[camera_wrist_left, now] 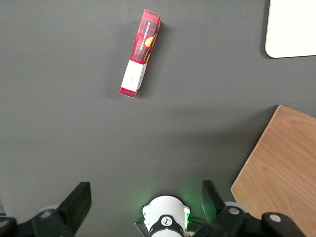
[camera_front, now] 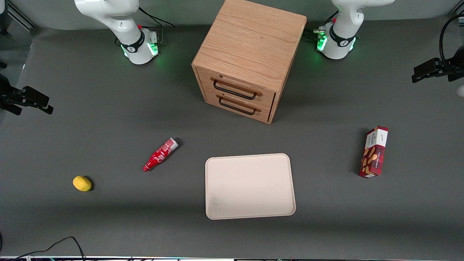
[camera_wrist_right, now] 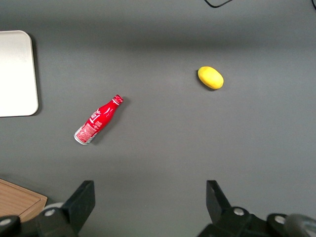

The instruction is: Place red cookie box on tray

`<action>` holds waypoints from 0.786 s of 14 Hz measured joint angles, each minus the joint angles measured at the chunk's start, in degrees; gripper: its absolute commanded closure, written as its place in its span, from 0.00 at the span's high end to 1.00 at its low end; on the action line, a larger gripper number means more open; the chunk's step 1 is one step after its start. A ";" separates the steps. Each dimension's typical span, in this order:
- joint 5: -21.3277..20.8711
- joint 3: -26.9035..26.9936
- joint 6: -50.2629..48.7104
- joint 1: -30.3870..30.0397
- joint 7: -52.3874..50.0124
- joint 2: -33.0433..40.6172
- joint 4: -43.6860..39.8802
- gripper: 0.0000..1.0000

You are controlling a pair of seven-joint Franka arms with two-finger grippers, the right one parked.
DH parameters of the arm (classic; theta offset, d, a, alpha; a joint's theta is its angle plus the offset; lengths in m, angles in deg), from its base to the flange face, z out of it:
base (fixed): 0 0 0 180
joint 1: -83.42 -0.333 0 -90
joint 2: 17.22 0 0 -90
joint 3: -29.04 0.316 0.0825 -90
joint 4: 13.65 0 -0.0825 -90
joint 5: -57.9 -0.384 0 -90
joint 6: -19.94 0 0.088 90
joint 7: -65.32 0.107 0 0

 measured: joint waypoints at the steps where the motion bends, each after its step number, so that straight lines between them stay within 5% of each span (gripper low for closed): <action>1: -0.01 0.00 -0.04 0.00 -0.01 0.00 0.00 1.00; 11: -0.03 0.22 -1.10 0.00 -0.59 0.17 -0.02 1.00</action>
